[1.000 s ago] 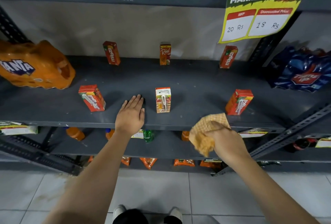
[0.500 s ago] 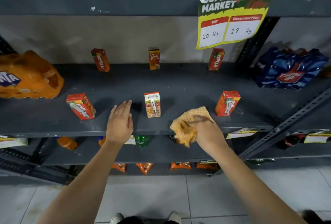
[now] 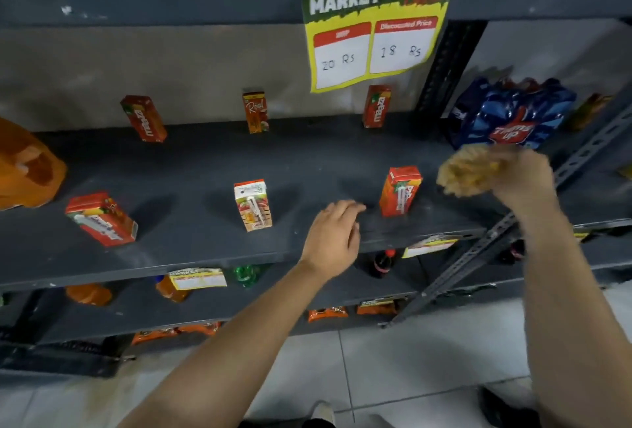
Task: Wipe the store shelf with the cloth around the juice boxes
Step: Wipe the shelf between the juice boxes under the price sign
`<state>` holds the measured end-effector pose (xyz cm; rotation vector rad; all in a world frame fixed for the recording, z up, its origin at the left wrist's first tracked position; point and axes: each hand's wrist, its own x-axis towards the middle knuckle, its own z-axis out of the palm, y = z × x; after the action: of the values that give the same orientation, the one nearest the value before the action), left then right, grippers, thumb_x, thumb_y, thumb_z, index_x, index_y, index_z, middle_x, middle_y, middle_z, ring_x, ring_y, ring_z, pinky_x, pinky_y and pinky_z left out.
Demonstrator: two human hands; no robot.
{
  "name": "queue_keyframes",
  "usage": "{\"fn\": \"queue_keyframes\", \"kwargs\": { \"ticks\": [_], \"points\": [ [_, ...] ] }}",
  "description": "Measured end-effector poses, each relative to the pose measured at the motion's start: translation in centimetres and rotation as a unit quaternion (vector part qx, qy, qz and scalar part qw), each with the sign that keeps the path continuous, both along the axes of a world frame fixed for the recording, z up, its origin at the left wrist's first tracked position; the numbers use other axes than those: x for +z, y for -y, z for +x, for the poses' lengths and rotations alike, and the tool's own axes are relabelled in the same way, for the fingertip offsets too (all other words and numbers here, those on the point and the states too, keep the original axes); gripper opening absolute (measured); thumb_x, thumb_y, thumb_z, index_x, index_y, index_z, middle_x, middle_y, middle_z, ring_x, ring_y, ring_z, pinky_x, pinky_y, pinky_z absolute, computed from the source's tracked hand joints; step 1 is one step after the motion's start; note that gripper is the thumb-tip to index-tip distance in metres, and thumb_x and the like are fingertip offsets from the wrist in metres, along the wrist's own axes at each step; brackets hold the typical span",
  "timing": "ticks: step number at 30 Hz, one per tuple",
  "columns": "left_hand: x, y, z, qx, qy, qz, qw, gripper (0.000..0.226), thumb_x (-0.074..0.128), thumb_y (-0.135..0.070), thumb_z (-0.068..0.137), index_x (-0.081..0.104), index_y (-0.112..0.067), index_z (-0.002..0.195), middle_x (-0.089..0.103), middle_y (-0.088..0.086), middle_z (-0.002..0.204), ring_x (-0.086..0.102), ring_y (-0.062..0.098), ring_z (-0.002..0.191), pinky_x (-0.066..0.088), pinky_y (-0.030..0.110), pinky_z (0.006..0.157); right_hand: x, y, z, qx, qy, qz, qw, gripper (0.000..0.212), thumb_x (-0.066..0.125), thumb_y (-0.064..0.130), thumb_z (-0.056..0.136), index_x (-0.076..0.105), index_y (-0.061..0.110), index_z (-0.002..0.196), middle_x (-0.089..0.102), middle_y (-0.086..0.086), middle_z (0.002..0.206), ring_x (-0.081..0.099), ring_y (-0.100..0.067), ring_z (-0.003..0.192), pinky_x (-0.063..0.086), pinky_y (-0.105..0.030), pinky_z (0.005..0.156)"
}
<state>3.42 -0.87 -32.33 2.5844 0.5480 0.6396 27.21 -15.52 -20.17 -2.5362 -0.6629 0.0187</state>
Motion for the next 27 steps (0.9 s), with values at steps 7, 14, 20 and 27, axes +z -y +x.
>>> {"fn": "queue_keyframes", "kwargs": {
  "ticks": [7, 14, 20, 27],
  "points": [
    [-2.3, -0.2, 1.8, 0.016, -0.155, 0.093, 0.983, 0.054, 0.02, -0.032, 0.102, 0.024, -0.006, 0.149, 0.028, 0.01, 0.156, 0.012, 0.025, 0.147, 0.003, 0.046, 0.12, -2.7, -9.5, 3.1, 0.139, -0.061, -0.201, 0.968, 0.045, 0.049, 0.028, 0.094, 0.051, 0.017, 0.138, 0.048, -0.016, 0.145, 0.048, -0.037, 0.129, 0.04, -0.041, 0.107],
    [-2.5, 0.0, 1.9, 0.018, -0.157, 0.114, 0.981, 0.053, 0.02, -0.03, 0.102, 0.027, -0.005, 0.148, 0.03, 0.012, 0.156, 0.019, 0.023, 0.146, 0.001, 0.04, 0.121, -6.2, -6.3, 1.6, 0.152, 0.01, -0.292, 0.944, 0.04, 0.045, 0.019, 0.094, 0.055, 0.019, 0.133, 0.058, -0.012, 0.135, 0.058, -0.034, 0.118, 0.048, -0.04, 0.093],
    [-2.4, 0.2, 1.8, 0.015, -0.129, 0.087, 0.988, 0.051, 0.024, -0.026, 0.102, 0.029, -0.004, 0.147, 0.029, 0.013, 0.156, 0.02, 0.023, 0.146, 0.008, 0.033, 0.121, -6.6, -2.5, -0.4, 0.175, 0.017, -0.271, 0.946, 0.05, 0.038, 0.005, 0.092, 0.064, 0.037, 0.121, 0.061, -0.004, 0.131, 0.059, -0.031, 0.114, 0.052, -0.04, 0.089],
    [-2.4, 0.1, 1.8, 0.016, -0.126, 0.082, 0.988, 0.051, 0.023, -0.026, 0.102, 0.028, -0.004, 0.148, 0.028, 0.013, 0.156, 0.019, 0.022, 0.146, 0.007, 0.032, 0.12, -6.1, 0.2, -2.8, 0.233, 0.004, -0.315, 0.92, 0.039, 0.046, 0.018, 0.093, 0.062, 0.035, 0.125, 0.047, 0.003, 0.148, 0.051, -0.025, 0.128, 0.044, -0.037, 0.101]
  ]
}}
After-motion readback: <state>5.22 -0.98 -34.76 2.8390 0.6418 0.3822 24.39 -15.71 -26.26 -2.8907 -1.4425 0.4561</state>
